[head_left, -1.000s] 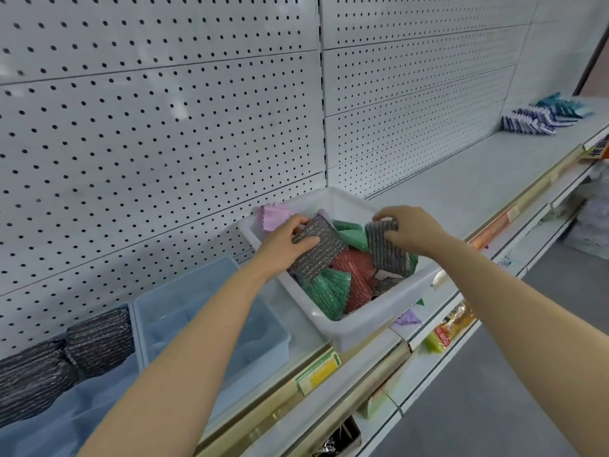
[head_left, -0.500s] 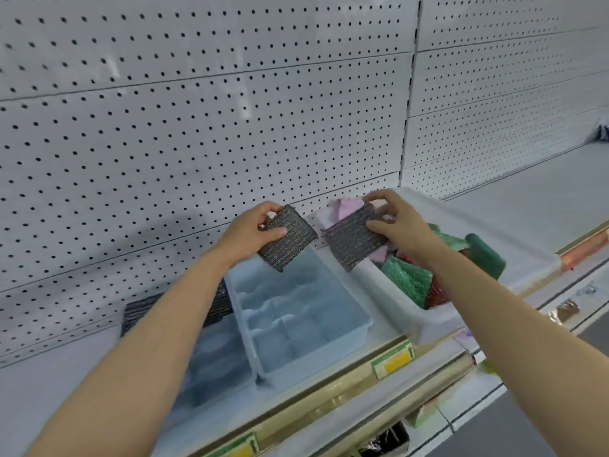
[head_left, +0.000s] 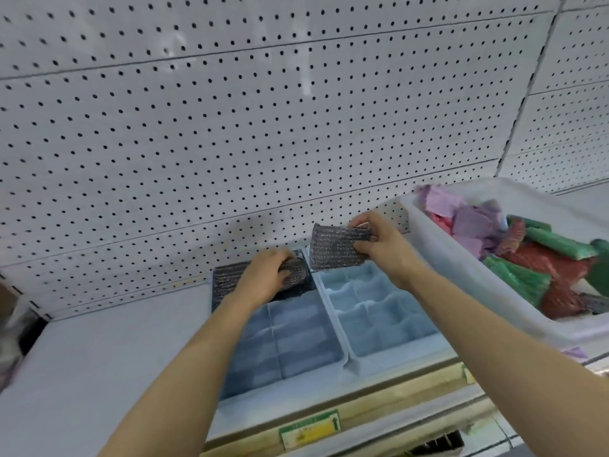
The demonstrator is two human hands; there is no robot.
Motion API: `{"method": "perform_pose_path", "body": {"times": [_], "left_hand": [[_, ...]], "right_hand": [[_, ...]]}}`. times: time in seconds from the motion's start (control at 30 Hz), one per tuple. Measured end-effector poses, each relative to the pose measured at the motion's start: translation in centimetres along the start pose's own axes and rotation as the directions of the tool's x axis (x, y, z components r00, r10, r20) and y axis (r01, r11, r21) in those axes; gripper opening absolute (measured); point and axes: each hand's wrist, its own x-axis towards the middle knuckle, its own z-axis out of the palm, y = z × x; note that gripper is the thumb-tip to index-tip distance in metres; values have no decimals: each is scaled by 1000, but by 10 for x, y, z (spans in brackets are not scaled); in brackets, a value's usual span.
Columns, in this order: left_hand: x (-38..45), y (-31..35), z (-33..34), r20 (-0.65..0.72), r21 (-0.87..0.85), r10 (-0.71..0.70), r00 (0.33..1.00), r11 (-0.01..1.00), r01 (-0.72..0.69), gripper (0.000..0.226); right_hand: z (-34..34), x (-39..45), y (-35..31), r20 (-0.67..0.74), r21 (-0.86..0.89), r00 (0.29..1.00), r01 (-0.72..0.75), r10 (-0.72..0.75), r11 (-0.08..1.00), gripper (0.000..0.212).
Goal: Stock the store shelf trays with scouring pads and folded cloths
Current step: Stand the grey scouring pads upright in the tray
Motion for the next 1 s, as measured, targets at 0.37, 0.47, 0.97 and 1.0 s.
{"method": "perform_pose_path", "body": {"times": [0.37, 0.47, 0.97, 1.0], "left_hand": [[-1, -11, 52, 53, 322, 61, 997, 944, -75, 62], [-8, -27, 32, 35, 360, 57, 998, 931, -66, 82], [-44, -84, 23, 60, 340, -139, 989, 934, 111, 95], [-44, -84, 23, 59, 341, -140, 988, 933, 112, 94]], "right_hand": [[47, -2, 13, 140, -37, 990, 13, -7, 999, 52], [55, 1, 17, 128, -32, 992, 19, -15, 999, 42], [138, 33, 42, 128, -723, 984, 180, -127, 667, 36], [139, 31, 45, 118, -723, 985, 173, -127, 668, 35]]}}
